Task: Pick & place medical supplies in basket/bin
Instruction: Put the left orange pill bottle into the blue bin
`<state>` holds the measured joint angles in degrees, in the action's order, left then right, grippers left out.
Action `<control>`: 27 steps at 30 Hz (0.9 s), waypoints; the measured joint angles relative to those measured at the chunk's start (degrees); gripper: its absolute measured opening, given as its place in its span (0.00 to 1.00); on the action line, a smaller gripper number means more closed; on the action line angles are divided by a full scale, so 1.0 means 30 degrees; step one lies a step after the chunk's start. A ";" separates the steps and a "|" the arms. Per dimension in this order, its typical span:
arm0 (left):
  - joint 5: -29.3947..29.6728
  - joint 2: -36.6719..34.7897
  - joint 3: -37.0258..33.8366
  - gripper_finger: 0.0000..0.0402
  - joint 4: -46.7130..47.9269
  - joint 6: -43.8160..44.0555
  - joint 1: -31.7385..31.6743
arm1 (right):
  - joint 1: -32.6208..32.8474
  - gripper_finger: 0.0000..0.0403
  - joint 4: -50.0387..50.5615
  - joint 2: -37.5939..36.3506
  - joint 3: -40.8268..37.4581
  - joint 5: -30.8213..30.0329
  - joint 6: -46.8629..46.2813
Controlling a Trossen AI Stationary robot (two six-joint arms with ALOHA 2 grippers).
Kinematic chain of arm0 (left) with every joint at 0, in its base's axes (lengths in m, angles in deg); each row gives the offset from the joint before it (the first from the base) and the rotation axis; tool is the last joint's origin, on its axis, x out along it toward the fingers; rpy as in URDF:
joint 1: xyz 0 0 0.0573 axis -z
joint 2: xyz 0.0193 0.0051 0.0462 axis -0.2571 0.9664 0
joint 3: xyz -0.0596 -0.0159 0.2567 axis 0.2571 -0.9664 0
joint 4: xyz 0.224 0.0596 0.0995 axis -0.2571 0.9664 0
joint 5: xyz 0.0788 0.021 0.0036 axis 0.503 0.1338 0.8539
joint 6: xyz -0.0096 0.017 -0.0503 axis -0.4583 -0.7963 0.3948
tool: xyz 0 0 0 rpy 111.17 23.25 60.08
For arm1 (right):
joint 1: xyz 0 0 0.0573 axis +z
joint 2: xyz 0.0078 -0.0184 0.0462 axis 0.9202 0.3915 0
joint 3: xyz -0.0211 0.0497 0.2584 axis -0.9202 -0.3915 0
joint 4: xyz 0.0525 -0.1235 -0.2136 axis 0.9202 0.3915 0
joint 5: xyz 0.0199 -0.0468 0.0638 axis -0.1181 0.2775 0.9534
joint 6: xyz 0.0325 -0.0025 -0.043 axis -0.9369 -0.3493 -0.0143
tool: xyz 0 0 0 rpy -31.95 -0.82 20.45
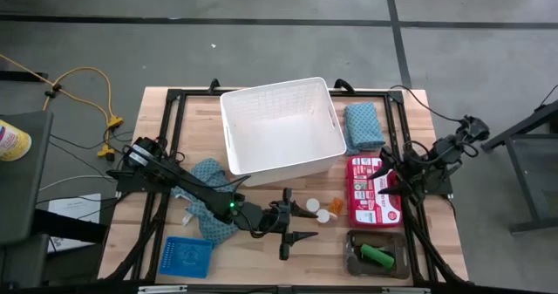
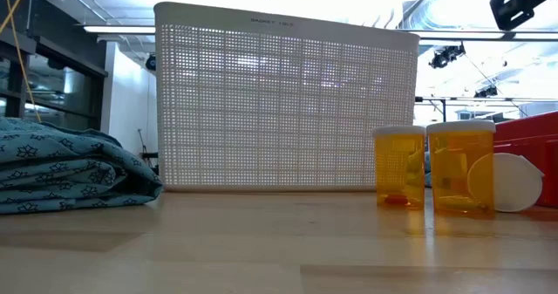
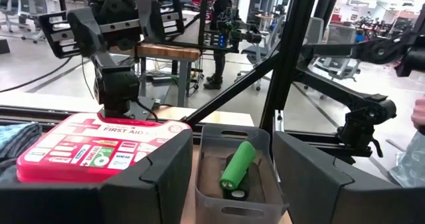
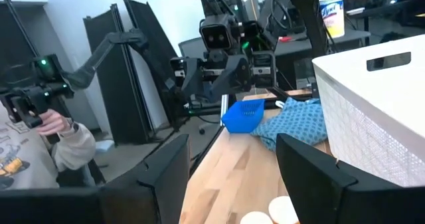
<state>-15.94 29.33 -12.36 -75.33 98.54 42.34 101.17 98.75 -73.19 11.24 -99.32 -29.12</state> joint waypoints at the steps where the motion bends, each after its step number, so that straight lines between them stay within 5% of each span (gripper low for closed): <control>1: 0.0000 0.0000 0.0000 0.50 0.0000 0.0007 0.0000 | 0.0000 0.52 0.0015 -0.0323 -0.0180 -0.0001 -0.0007; 27: -0.0007 0.0000 0.0000 0.50 0.0015 -0.0010 0.0000 | 0.0000 0.52 0.0037 -0.1380 -0.0682 0.0065 -0.0152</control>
<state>-15.97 29.33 -12.36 -75.29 98.51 42.34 101.17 98.86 -77.34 9.19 -99.13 -29.57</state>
